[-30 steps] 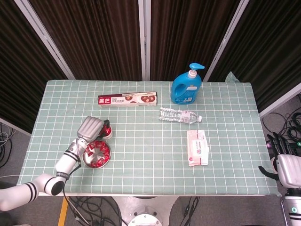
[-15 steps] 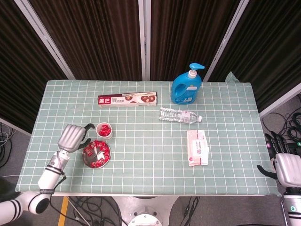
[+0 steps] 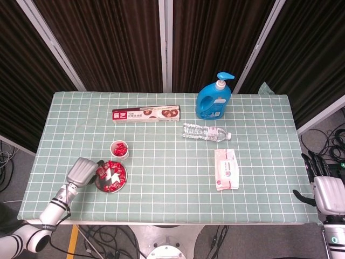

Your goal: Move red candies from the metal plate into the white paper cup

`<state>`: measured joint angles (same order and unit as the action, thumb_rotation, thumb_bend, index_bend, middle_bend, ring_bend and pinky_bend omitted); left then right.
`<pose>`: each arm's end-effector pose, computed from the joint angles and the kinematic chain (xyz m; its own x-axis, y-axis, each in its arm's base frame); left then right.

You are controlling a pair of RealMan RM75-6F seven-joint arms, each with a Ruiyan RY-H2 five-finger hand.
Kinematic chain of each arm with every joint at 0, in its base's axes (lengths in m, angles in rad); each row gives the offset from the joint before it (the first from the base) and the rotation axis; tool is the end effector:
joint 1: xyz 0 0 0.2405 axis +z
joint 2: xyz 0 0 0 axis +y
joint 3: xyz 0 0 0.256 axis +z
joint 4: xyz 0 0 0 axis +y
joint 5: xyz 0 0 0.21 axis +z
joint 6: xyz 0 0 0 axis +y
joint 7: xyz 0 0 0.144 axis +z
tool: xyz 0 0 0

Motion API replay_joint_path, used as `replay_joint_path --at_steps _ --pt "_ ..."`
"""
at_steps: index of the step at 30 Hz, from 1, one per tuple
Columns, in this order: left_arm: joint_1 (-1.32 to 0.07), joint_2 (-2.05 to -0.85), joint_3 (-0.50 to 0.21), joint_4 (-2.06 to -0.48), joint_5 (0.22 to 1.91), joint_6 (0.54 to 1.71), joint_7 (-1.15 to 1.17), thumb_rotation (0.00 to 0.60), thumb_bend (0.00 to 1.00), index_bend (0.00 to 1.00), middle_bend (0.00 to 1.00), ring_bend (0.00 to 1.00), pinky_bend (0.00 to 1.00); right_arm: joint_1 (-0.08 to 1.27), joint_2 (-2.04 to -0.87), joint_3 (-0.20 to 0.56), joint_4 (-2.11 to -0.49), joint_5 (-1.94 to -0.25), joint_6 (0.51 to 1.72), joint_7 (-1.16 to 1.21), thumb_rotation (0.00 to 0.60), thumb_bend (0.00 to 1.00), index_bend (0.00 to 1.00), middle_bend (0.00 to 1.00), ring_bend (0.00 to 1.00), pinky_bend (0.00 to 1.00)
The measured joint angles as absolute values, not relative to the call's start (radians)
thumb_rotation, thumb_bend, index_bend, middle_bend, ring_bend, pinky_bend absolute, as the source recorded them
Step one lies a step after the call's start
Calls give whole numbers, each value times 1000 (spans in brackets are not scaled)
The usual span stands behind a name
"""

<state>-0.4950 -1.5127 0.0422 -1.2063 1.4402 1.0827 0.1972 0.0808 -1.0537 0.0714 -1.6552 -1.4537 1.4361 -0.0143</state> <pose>-0.2838 0.2842 0.0040 0.6631 0.2252 0.7139 0.7345 -0.3795 -0.5626 -0.3147 -0.1838 0.1751 0.4215 -0.0303 0.9063 -0.9057 0.0367 0.4224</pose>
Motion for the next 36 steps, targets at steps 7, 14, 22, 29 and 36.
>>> replay_joint_path --at_steps 7,14,22,29,36 --pt "-498 -1537 51 -1169 1470 1078 202 600 341 452 820 900 1000 79 -1053 71 -1663 -1451 1439 -24 600 71 0 15 0 328" --pt "-502 -1558 53 -1135 1481 1064 196 600 341 475 820 899 1000 79 -1053 72 -1670 -1446 1438 -32 600 71 0 14 0 329" --pt "-506 -1592 47 -1080 1476 1035 181 600 350 550 826 900 1000 78 -1051 72 -1675 -1444 1438 -37 600 71 0 15 0 329" --pt "-499 -1597 36 -1078 1481 1063 127 600 372 636 844 904 1000 77 -1050 72 -1672 -1444 1439 -32 600 71 0 14 0 330" --pt "-489 -1536 13 -1200 1504 1140 91 600 365 637 848 903 1000 77 -1051 72 -1664 -1445 1438 -24 600 71 0 14 0 330"
